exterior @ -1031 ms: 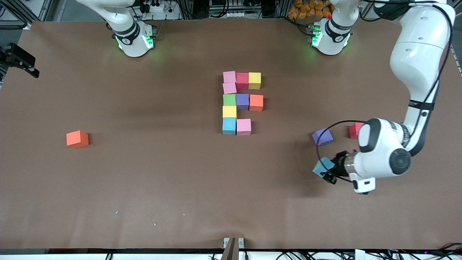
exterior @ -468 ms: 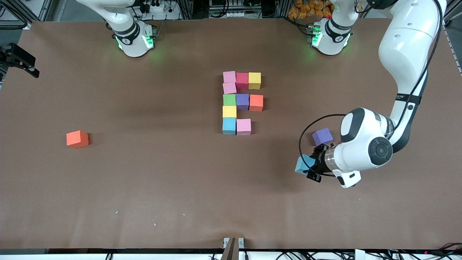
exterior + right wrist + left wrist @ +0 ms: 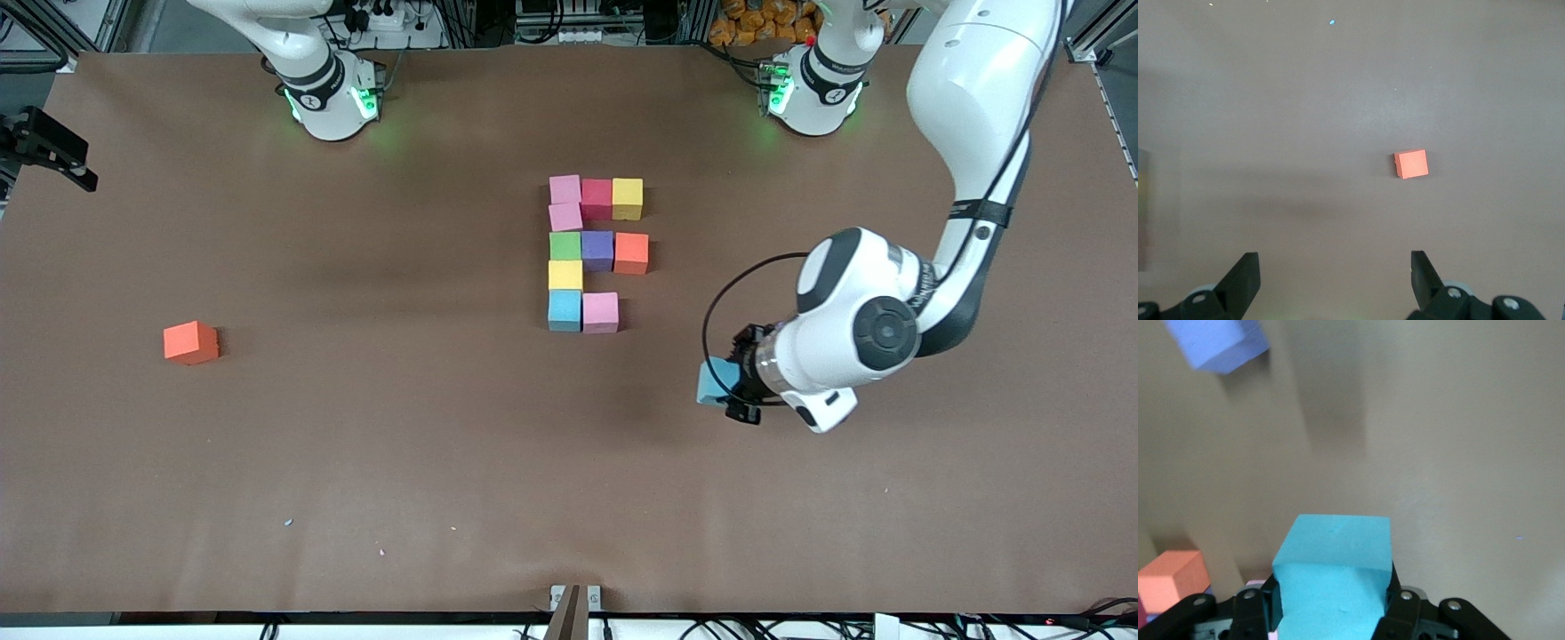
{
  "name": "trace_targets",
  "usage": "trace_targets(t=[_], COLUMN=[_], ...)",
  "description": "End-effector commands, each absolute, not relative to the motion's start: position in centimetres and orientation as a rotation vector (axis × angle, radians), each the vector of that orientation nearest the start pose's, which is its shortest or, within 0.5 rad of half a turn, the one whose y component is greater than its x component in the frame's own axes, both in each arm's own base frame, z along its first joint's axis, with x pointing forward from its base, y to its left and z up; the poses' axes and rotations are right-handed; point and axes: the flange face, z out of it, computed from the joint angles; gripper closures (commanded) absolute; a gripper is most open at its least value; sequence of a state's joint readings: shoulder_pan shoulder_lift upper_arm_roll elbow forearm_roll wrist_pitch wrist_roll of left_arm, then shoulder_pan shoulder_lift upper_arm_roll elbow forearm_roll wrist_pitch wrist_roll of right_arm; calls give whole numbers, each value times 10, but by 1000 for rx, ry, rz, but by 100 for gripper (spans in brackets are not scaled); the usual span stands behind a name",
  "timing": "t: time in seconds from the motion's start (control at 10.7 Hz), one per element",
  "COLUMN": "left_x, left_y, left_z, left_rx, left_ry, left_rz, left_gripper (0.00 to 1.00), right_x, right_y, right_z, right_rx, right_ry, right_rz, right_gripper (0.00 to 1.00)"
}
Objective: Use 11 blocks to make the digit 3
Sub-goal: 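Carry the cyan cube with the left gripper to the pink cube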
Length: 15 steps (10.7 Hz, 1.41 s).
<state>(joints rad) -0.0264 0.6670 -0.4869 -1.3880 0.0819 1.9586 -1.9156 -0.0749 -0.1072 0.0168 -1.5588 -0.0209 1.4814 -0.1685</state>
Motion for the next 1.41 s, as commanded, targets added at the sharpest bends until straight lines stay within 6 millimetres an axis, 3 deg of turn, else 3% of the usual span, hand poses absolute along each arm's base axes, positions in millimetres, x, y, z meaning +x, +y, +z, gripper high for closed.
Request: trace_targets(t=[0.0,0.37,0.84,1.22,1.31], left_x=[637,617,585,566,554], left_y=[-297,-307,-304,-312,-324], left_z=[345,339,297,272,268], left_rx=[-2229,-2192,-2139,-2099,-2124], left_ry=[-2140,-2119,-2036,-2127,-2159], left_rz=[364,355,348,320,295], left_gripper=[100,100,100,100,100], right_x=[506,506,507,507,507], right_y=[-33,-33,-33,-33,-33], right_z=[680,679,678,678,678], right_rx=[-3173,-3173,-3173,-3173,-3173], right_ry=[-165,-165,-165,-165,-165], right_rz=[-38,-35,-33,-35,-35], right_gripper=[0,0,0,0,0])
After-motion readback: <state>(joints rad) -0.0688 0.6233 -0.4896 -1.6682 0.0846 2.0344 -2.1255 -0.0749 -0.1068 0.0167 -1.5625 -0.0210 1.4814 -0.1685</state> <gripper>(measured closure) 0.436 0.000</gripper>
